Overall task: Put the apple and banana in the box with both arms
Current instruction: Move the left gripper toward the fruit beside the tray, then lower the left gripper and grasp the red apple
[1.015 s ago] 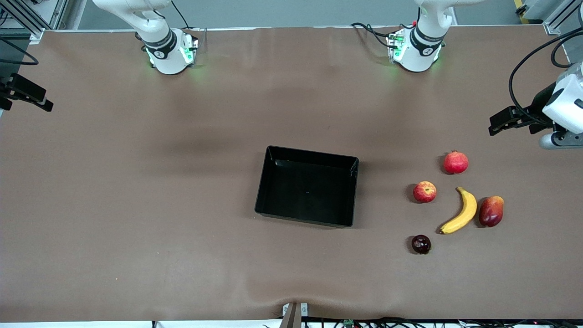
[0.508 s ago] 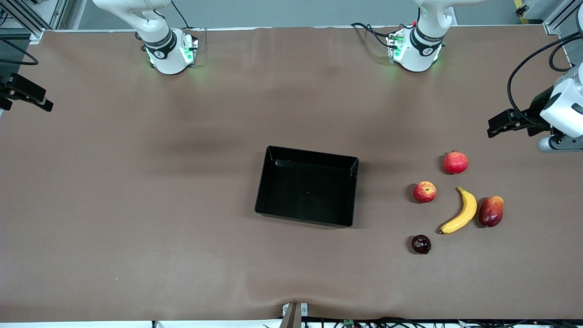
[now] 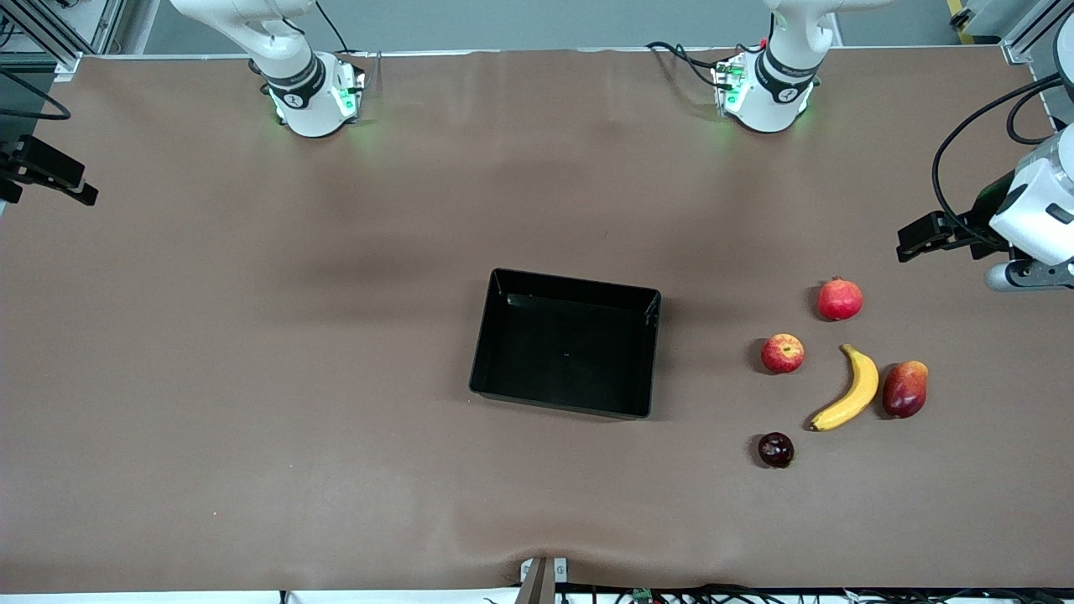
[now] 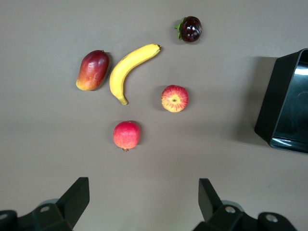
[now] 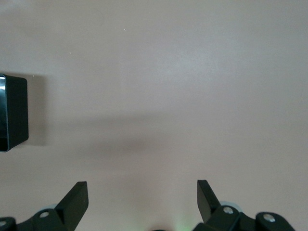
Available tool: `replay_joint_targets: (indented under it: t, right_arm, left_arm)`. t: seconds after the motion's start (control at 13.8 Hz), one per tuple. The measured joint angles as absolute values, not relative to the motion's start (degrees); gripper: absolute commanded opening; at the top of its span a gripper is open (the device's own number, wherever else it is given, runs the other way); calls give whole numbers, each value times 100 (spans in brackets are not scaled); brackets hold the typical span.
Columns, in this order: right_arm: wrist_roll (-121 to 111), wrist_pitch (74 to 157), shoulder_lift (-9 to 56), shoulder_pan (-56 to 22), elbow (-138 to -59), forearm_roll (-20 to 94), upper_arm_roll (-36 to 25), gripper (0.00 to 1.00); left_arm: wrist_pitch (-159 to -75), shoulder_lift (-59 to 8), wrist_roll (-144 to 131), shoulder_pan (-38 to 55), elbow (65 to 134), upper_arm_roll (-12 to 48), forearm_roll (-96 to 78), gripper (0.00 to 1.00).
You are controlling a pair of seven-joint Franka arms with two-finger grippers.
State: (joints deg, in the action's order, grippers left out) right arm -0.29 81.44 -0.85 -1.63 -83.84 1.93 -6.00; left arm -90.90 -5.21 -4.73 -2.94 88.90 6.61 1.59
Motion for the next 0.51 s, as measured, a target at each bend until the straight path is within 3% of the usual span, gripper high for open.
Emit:
replay_joint_targets:
  t: [0.51]
  right_arm:
    - [-28, 8145, -85, -159, -8379, 193, -600, 100]
  left_arm:
    - [-9488, -899, -473, -154, 8890, 665, 306, 100]
